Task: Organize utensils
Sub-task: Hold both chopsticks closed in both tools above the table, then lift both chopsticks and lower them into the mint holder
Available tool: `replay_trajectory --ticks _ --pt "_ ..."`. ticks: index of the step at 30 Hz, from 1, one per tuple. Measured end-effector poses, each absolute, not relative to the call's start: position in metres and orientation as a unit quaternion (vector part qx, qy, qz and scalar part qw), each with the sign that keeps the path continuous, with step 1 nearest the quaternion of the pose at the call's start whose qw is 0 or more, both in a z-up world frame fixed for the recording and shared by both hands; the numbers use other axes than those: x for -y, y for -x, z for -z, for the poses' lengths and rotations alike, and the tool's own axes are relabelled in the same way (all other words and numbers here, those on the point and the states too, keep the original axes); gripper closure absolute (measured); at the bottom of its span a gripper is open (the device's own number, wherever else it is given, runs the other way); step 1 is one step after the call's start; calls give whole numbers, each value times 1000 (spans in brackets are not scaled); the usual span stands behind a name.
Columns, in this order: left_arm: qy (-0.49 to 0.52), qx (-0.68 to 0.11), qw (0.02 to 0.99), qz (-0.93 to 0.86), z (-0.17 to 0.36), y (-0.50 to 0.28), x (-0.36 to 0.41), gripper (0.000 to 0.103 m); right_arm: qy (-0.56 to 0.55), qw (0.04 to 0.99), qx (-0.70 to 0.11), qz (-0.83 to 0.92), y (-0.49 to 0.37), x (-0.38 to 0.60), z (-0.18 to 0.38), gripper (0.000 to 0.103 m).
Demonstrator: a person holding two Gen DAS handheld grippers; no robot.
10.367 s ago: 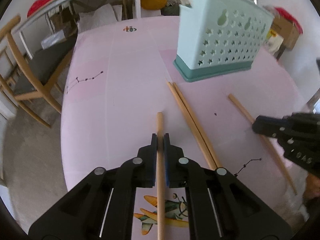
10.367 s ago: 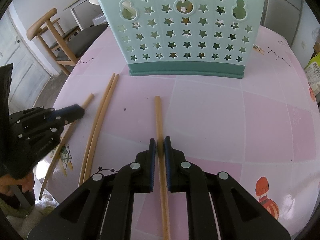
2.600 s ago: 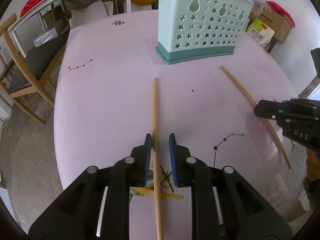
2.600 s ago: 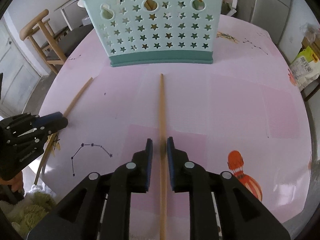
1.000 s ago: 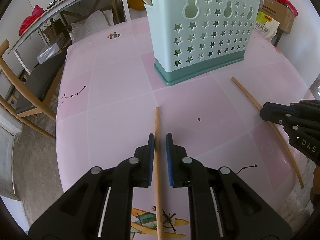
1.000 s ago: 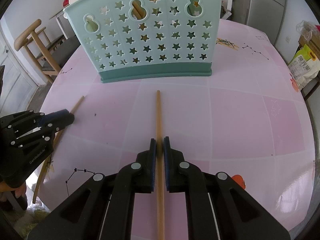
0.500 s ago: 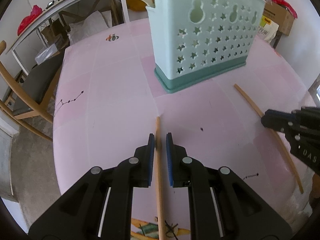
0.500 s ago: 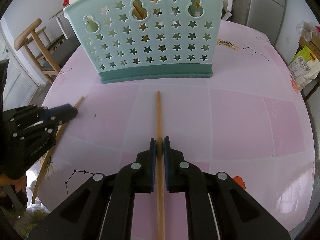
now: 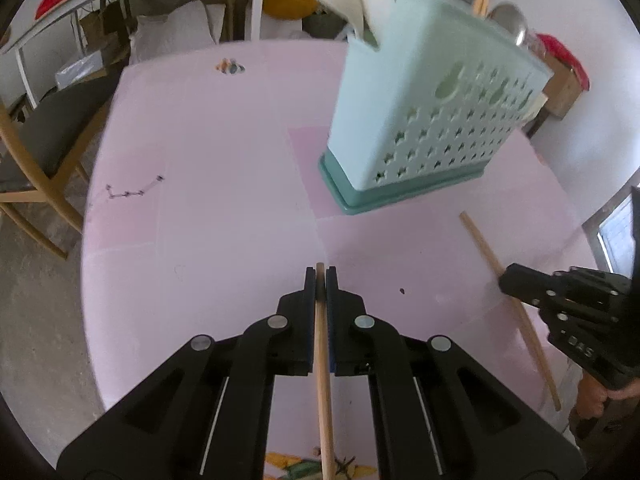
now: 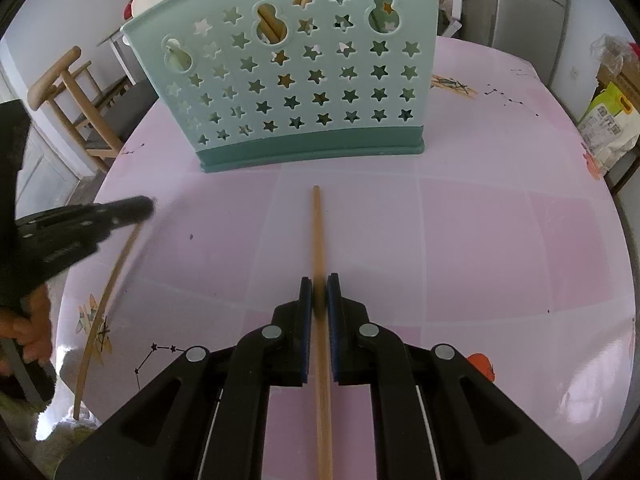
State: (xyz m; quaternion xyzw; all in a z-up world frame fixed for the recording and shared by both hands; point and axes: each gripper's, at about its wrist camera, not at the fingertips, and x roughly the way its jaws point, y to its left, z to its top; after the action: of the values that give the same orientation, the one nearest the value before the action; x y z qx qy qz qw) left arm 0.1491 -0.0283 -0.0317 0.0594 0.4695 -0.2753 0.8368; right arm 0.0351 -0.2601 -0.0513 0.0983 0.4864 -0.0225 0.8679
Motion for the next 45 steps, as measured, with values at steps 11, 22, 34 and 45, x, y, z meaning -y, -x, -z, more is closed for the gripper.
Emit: replay_trajectory --ticks 11,22,34,45 --pt "4 -398 866 303 -45 -119 -14 100 -68 876 -477 23 -47 253 51 94" --pt "44 -319 885 336 -114 -98 -32 100 -66 891 -448 25 -40 252 40 96" --pt "44 -217 893 392 -185 -98 -7 100 -134 914 -380 43 -3 289 -7 96" --pt "51 -76 907 411 -264 -110 41 100 -155 919 -361 45 3 296 -19 96"
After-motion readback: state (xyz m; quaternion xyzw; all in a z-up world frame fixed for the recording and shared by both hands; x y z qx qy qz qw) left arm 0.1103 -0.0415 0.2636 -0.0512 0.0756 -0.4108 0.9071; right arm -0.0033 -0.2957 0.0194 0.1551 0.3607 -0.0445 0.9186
